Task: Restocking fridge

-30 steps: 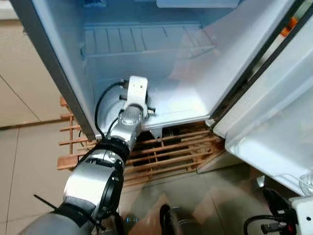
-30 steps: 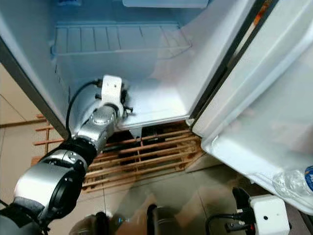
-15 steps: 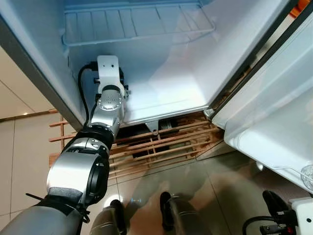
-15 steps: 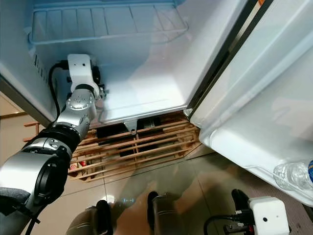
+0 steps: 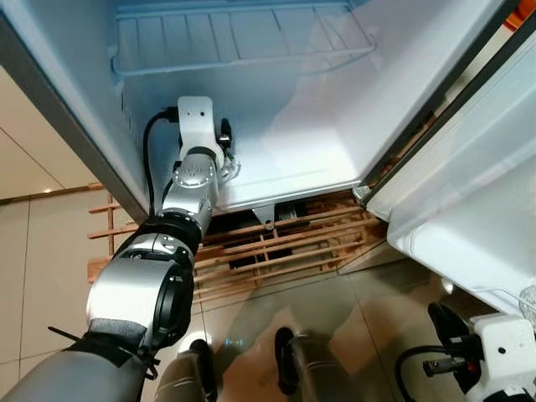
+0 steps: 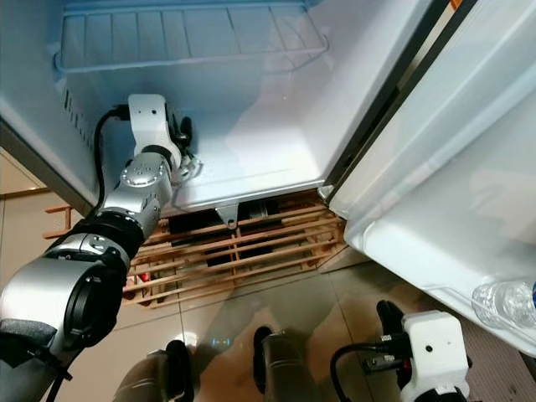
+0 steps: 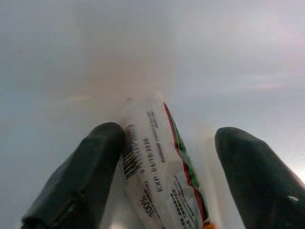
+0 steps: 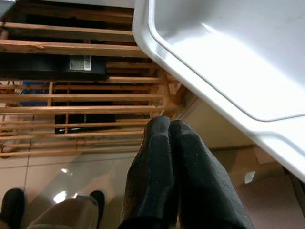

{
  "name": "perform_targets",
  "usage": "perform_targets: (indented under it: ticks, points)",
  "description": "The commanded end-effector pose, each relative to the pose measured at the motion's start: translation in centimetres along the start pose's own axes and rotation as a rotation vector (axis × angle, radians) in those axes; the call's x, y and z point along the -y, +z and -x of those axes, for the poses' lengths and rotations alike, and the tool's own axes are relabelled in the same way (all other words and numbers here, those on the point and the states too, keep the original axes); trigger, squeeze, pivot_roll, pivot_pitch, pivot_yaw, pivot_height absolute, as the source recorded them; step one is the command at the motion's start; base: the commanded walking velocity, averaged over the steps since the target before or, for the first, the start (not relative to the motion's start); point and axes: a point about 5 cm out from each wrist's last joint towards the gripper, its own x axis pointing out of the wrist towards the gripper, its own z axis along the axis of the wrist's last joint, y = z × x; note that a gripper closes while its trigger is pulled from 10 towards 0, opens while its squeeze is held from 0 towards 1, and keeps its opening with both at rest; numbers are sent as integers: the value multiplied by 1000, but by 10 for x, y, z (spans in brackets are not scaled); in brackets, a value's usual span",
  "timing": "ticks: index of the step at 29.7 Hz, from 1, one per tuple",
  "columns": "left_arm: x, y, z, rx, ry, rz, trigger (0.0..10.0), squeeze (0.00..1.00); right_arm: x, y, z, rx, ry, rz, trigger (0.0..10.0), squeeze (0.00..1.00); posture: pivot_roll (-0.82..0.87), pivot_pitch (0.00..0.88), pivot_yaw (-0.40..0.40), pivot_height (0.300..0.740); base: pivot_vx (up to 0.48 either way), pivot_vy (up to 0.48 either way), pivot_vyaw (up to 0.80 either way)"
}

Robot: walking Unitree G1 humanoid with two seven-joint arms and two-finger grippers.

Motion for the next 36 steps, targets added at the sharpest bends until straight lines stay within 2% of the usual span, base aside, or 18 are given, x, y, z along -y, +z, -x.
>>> perform_targets:
  ticks: [1, 4, 7, 11, 12, 16, 18, 22, 23, 25, 27, 30, 31, 32, 33, 34, 35, 36]
  points:
    - [8, -12, 3, -49, -41, -22, 10000, 0, -1, -7, 0, -40, -5, -2, 10000, 0, -303, 238, -78, 740, 0, 0, 0]
    - [1, -4, 2, -8, -11, -69, 10000, 0, -2, -9, -13, -26, 4, -13, 10000, 0, -256, 208, -74, 740, 0, 0, 0]
    - [-13, 20, -2, 104, 56, -121, 10000, 0, -4, -10, -33, 0, 16, -28, 10000, 0, -218, 173, -70, 740, 0, 0, 0]
    - [-16, 41, -1, 232, 98, -190, 10000, 0, -6, -8, -47, 29, 31, -27, 10000, 0, -188, 125, -74, 740, 0, 0, 0]
    - [-16, 46, -1, 246, 97, -175, 10000, 0, -6, -7, -50, 37, 32, -25, 10000, 0, -184, 116, -74, 740, 0, 0, 0]
    - [-15, 48, -1, 251, 77, -164, 10000, 0, -7, -6, -58, 52, 41, -21, 10000, 0, -163, 77, -72, 740, 0, 0, 0]
    - [-10, 39, 4, 206, 2, -98, 10000, 0, -8, -3, -69, 76, 48, -26, 10000, 0, -136, 36, -65, 740, 0, 0, 0]
    - [-3, 28, 12, 167, -56, -71, 10000, 0, -8, -4, -76, 82, 49, -31, 10000, 0, -121, 18, -66, 740, 0, 0, 0]
    - [5, 13, 20, 110, -105, -38, 10000, 0, -10, -4, -83, 85, 55, -34, 10000, 0, -97, 0, -68, 740, 0, 0, 0]
    - [9, 4, 25, 79, -128, -25, 10000, 0, -11, -4, -89, 88, 62, -35, 10000, 0, -94, 0, -69, 740, 0, 0, 0]
    - [16, -15, 35, 0, -161, 3, 10000, 0, -12, -4, -94, 92, 71, -34, 10000, 0, -76, 0, -74, 740, 0, 0, 0]
    - [20, -35, 54, -57, -203, -5, 10000, 0, -13, -2, -101, 104, 83, -29, 10000, 0, -65, 0, -76, 740, 0, 0, 0]
    - [20, -35, 54, -57, -203, -5, 10000, 0, -13, -2, -101, 104, 83, -29, 10000, 0, -65, 0, -76, 740, 0, 0, 0]
    - [15, -48, 75, -44, -237, -39, 10000, 0, -12, 2, -108, 124, 79, -41, 10000, 0, -45, 0, -76, 740, 0, 0, 0]
    - [11, -51, 86, -4, -247, -68, 10000, 0, -12, 5, -111, 136, 75, -51, 10000, 0, -43, 0, -75, 740, 0, 0, 0]
    - [11, -51, 86, -4, -247, -68, 10000, 0, -12, 5, -111, 136, 75, -51, 10000, 0, -43, 0, -75, 740, 0, 0, 0]
    - [-2, -56, 112, 108, -263, -116, 10000, 0, -8, 13, -117, 165, 44, -94, 10000, 0, -27, 0, -74, 740, 0, 0, 0]
    - [-2, -56, 112, 108, -263, -116, 10000, 0, -8, 13, -117, 165, 44, -94, 10000, 0, -27, 0, -74, 740, 0, 0, 0]
